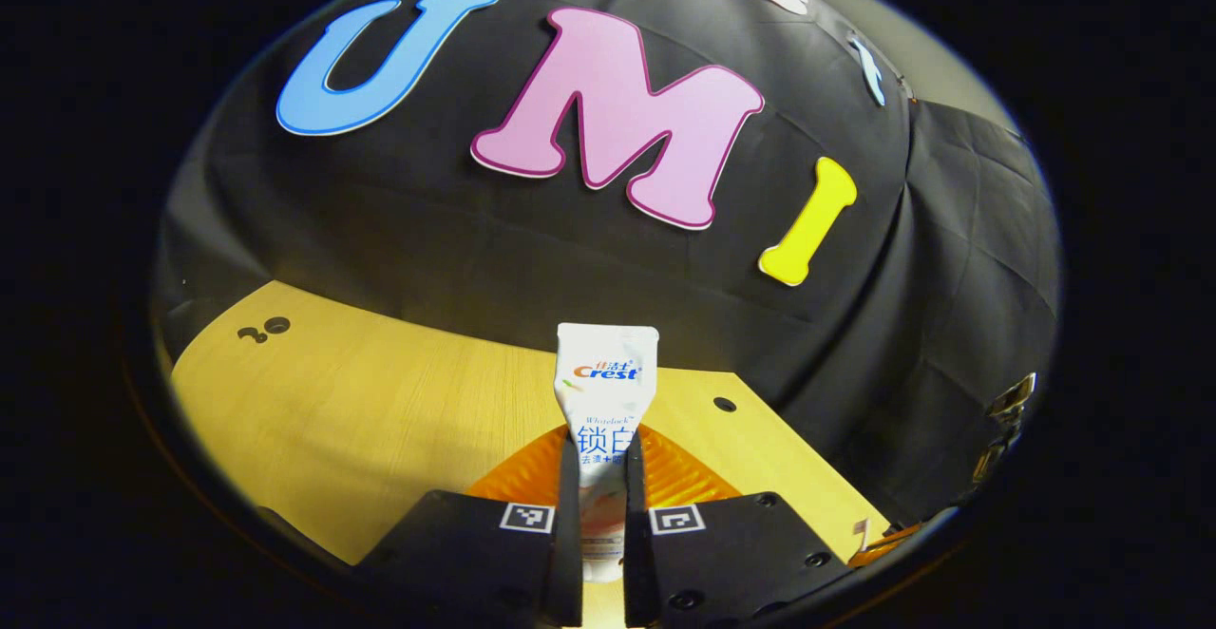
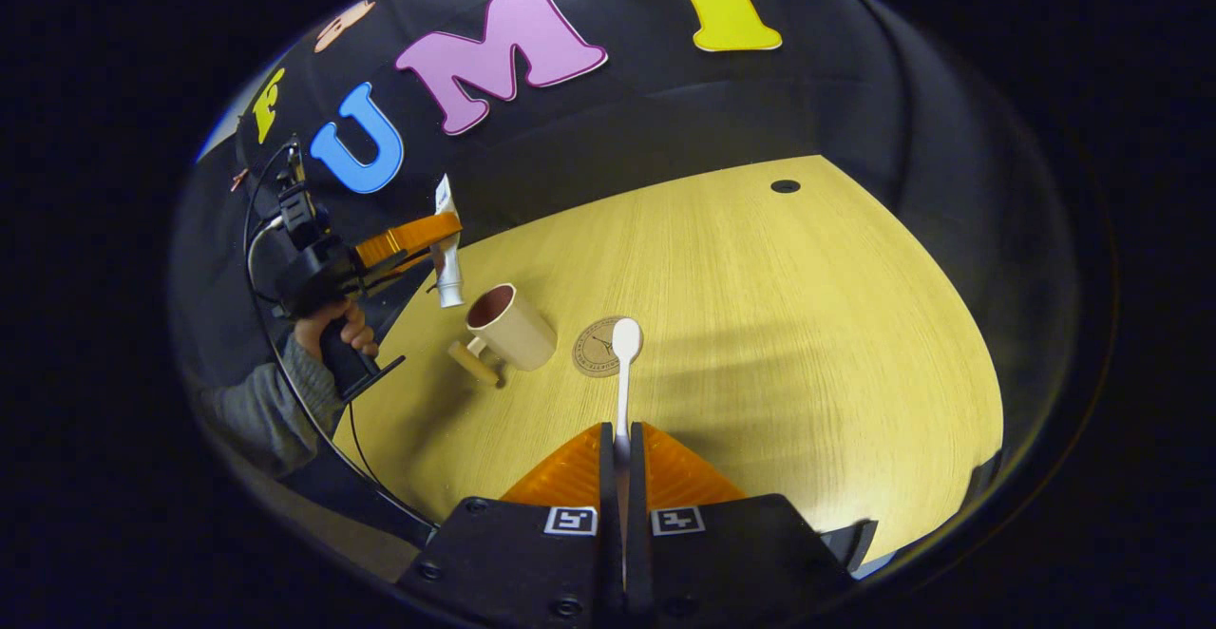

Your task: Put the toothbrush and toothpaste on the desktop into the cup, then pick up the cup and place it on the coaster on the desktop.

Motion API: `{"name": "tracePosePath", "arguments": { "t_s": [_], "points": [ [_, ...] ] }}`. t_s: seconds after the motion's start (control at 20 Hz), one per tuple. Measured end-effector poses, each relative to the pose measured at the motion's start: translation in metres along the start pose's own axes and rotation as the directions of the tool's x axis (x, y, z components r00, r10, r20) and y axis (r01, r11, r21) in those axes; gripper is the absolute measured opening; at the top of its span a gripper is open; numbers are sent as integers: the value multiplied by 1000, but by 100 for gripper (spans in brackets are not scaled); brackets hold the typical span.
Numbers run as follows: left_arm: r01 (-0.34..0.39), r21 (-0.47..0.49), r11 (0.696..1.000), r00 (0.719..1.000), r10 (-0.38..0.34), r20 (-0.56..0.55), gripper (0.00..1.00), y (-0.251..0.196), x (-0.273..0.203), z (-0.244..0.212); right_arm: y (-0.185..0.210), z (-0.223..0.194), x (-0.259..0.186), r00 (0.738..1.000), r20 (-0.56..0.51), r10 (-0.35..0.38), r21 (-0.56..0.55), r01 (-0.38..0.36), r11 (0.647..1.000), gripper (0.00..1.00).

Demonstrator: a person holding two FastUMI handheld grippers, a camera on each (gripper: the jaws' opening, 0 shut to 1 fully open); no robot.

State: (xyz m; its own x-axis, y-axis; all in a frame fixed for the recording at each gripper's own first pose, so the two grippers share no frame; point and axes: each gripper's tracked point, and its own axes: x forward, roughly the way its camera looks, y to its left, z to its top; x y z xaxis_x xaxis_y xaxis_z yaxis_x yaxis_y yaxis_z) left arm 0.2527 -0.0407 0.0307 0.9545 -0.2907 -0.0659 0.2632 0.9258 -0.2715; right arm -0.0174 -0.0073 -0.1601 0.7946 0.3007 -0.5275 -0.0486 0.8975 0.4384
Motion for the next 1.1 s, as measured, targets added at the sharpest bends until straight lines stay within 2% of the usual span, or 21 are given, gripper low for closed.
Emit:
{"name": "tracePosePath", "arguments": {
  "t_s": [0.25,0.5,0.55,0.6,0.75,0.8,0.9,0.95,1.05,1.1],
  "points": [
    [-24,37,999,996,27,-85,22,12,26,-37,-19,7,-12,999,26,-32,23,31,999,6],
    [-40,120,992,989,56,-136,25,15,33,-57,-25,11,-11,999,31,-39,37,38,999,6],
    [-39,129,991,987,58,-148,21,14,29,-62,-24,12,-10,999,30,-34,40,33,999,6],
    [-37,129,991,986,57,-156,26,12,24,-65,-22,13,-9,999,31,-31,41,30,999,6],
    [-18,120,993,980,41,-195,32,8,12,-79,-14,13,0,1000,27,-14,38,13,999,6],
    [-16,123,992,980,40,-197,24,7,9,-80,-11,14,3,1000,25,-7,38,6,999,6],
    [-18,118,993,971,45,-233,40,9,-1,-92,-5,14,8,1000,23,8,40,-9,999,6],
    [-18,122,992,972,46,-230,32,9,-6,-93,-1,15,11,1000,24,17,41,-18,999,6],
    [-27,132,991,973,56,-225,52,12,-12,-91,7,16,15,999,24,37,36,-37,999,6],
    [-28,131,991,972,58,-226,54,13,-16,-90,11,17,18,999,23,46,33,-47,998,6]
  ]
}}
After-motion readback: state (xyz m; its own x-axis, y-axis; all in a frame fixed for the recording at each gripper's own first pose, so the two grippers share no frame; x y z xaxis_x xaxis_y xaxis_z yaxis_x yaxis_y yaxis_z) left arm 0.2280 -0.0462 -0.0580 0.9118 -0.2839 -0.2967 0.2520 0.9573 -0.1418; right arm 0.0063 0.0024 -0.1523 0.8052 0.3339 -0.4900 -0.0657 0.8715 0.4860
